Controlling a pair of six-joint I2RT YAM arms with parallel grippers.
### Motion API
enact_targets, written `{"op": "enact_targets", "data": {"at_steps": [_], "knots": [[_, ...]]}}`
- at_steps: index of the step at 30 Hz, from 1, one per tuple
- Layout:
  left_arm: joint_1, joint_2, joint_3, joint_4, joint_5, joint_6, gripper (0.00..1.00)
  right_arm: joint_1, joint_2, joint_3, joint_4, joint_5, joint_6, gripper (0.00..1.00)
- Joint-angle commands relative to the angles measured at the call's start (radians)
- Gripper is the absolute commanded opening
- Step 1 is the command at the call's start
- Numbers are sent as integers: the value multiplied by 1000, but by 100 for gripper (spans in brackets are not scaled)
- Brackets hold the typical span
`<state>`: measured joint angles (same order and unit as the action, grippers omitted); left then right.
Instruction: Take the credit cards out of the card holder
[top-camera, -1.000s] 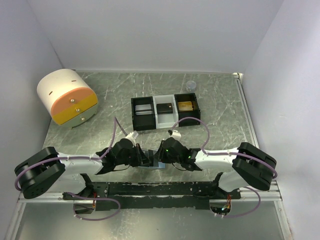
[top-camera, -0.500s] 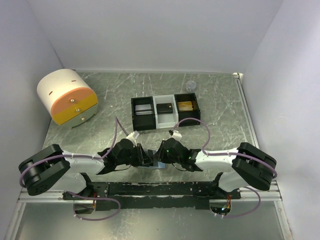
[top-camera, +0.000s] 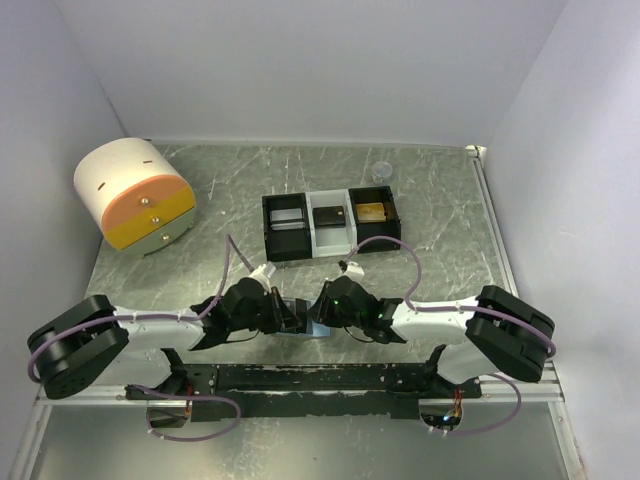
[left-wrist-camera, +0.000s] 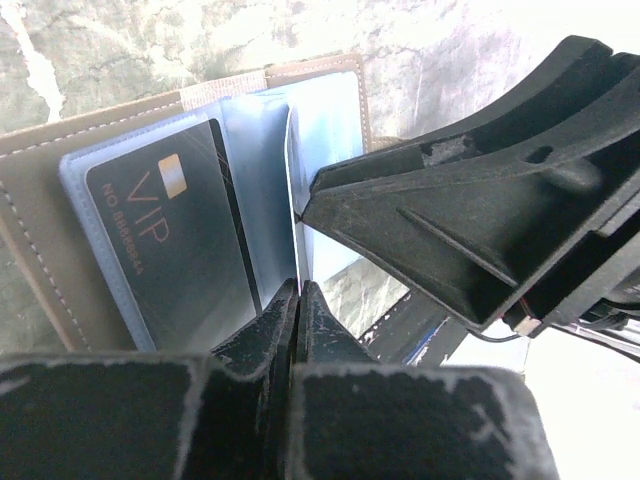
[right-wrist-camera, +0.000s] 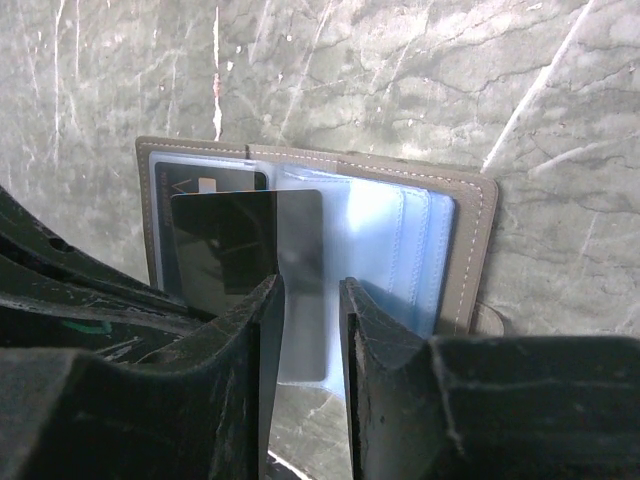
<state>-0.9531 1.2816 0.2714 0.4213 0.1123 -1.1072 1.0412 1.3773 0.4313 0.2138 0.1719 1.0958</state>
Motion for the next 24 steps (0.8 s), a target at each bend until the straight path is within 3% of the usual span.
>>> {"op": "enact_targets", "data": {"at_steps": [1,7,13,24], "knots": [[-6,-77,17,-80,-39,28,7,-5,-1,-13,-93,7,-24,30],[-6,-192,42,-243,-95,65,7,-15,-81,-4,-64,-25,-72,38],[-6,-320,82,-412,-169,115,7,-17,-217,-11,-29,-18,-151,58],[-6,-455,127,-559,-237,177,7,-17,-391,-155,192,40,-296,67]]}}
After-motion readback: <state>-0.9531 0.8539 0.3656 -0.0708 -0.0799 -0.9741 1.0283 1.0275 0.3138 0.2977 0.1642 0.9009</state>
